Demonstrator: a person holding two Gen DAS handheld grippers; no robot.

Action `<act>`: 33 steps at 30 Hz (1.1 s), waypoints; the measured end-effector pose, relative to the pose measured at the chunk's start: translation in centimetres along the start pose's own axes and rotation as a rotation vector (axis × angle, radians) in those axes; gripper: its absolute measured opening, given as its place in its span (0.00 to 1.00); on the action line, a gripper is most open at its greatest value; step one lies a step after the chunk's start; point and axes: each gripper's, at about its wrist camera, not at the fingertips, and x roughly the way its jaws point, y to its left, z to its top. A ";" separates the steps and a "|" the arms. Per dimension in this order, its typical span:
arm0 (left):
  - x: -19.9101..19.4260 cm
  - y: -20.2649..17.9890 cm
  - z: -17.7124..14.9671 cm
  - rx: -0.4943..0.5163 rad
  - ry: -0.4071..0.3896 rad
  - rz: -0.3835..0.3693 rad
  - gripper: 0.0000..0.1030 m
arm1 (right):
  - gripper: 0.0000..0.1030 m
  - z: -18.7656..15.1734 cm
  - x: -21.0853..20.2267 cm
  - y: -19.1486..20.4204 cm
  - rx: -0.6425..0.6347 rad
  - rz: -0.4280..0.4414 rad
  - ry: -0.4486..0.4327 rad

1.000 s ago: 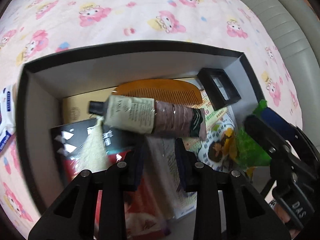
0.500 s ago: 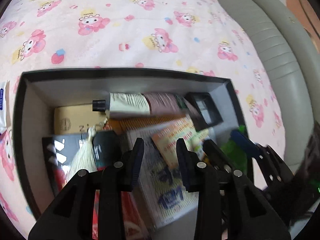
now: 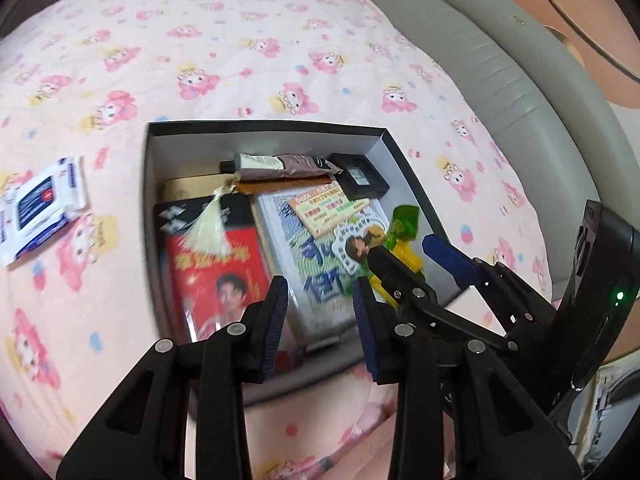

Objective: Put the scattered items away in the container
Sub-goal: 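Lower the tube into the box, open the left gripper and withdraw, then move the left tool toward the white wipes pack on the bed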

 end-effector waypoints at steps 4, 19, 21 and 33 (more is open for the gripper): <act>-2.2 -0.3 -1.7 0.020 -0.028 0.027 0.34 | 0.50 -1.4 -2.4 1.4 0.016 0.019 -0.016; -10.1 2.6 -7.5 0.019 -0.134 0.093 0.41 | 0.51 -4.2 -7.5 8.1 -0.065 0.100 -0.041; -11.0 3.5 -8.1 0.009 -0.151 0.106 0.41 | 0.51 -4.3 -7.6 9.4 -0.086 0.109 -0.043; -15.5 10.5 -10.7 -0.098 -0.223 0.176 0.42 | 0.51 -4.5 -6.9 18.1 -0.186 0.195 -0.035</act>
